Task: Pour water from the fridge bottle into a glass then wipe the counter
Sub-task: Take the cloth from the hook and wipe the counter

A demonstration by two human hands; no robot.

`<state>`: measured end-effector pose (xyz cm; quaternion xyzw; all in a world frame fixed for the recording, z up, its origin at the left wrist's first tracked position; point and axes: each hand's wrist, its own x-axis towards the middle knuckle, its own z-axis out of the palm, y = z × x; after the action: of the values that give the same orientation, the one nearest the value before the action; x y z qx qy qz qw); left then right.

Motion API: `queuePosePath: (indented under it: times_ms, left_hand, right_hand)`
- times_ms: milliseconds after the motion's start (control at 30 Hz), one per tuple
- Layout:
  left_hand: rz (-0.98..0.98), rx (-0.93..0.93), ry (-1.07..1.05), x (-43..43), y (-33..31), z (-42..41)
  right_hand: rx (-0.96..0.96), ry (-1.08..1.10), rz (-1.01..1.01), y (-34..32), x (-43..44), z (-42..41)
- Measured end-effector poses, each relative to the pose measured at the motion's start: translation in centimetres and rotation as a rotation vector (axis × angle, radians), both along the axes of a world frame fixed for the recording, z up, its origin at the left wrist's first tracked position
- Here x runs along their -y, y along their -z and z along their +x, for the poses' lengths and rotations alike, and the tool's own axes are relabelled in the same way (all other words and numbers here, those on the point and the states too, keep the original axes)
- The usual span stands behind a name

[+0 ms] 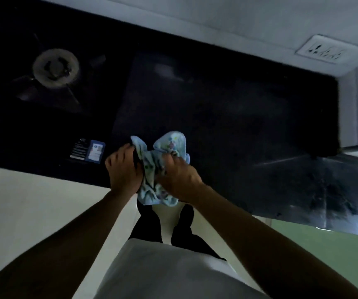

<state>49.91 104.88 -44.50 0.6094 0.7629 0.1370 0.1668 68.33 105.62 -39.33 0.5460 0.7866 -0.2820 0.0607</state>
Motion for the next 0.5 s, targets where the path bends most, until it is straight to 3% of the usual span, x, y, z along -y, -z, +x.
queuePosePath:
  times_ms: [67, 133, 200, 333, 433, 500]
  left_hand:
    - [-0.009, 0.190, 0.006, -1.0, -1.2, 0.3]
    - [-0.094, 0.295, 0.222, -1.6, -2.0, 0.6]
    - [-0.194, 0.207, 0.429, -1.9, -2.1, 0.7]
    - [-0.266, 0.058, 0.488, -3.3, -2.2, -0.1]
    - [-0.221, 0.041, 0.517, -4.3, -3.4, -0.4]
    - [-0.121, 0.153, 0.550, -5.1, -5.4, -0.2]
  right_hand:
    - [0.027, 0.039, -0.047, -0.3, -2.3, 0.5]
    - [0.129, 0.006, -0.104, -0.3, -3.8, -0.1]
    - [0.198, -0.011, -0.133, -0.4, -4.5, -1.1]
    - [0.273, -0.051, -0.027, -0.8, -3.2, -0.9]
    - [0.100, -0.006, 0.085, -2.0, -1.2, 0.6]
    - [-0.193, 0.182, 0.131, -3.5, -0.2, 1.7]
